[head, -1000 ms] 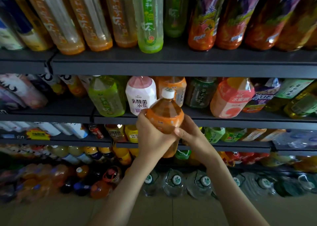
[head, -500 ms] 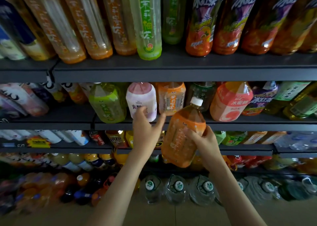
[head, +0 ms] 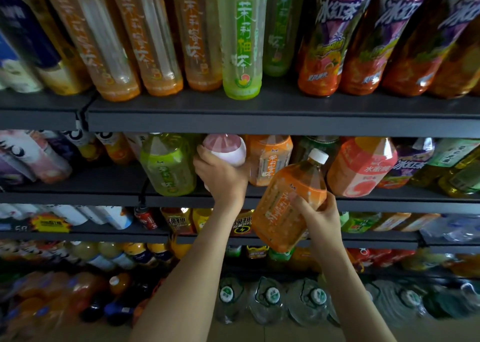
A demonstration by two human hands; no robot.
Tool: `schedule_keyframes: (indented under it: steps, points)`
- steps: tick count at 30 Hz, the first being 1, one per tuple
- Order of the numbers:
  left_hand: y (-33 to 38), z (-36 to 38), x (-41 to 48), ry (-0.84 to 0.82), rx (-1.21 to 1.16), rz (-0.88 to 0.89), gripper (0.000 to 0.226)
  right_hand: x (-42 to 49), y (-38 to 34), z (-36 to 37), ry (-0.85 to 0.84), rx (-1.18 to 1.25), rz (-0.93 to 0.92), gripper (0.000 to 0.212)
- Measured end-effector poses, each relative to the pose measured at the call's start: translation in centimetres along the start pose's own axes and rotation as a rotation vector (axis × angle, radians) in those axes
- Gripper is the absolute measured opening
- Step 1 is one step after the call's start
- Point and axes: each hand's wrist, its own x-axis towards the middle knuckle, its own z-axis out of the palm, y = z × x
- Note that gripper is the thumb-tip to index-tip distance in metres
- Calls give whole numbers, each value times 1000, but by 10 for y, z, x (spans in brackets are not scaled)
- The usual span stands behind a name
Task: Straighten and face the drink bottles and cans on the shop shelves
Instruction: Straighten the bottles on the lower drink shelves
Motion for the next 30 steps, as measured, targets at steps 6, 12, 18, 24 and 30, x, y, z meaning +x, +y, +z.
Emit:
schedule_keyframes:
  steps: [6, 12, 18, 24, 30]
  points:
    - [-9, -13, -10, -32, -39, 45, 113, -1, 5, 3, 18, -29, 2, 54]
    - [-21, -47, -36, -72, -79, 44, 104, -7, 6, 9, 8, -49, -2, 54]
    - [-39, -81, -44, -60, -114, -19, 100, -16, 11, 16, -5, -94, 8, 58]
    - [-54, -107, -34, -16, -116, -49, 98, -23, 14, 44, -38, -159, -90, 65]
    - [-65, -126, -24, 36, -85, -34, 98, -14, 14, 92, -141, -214, -251, 80]
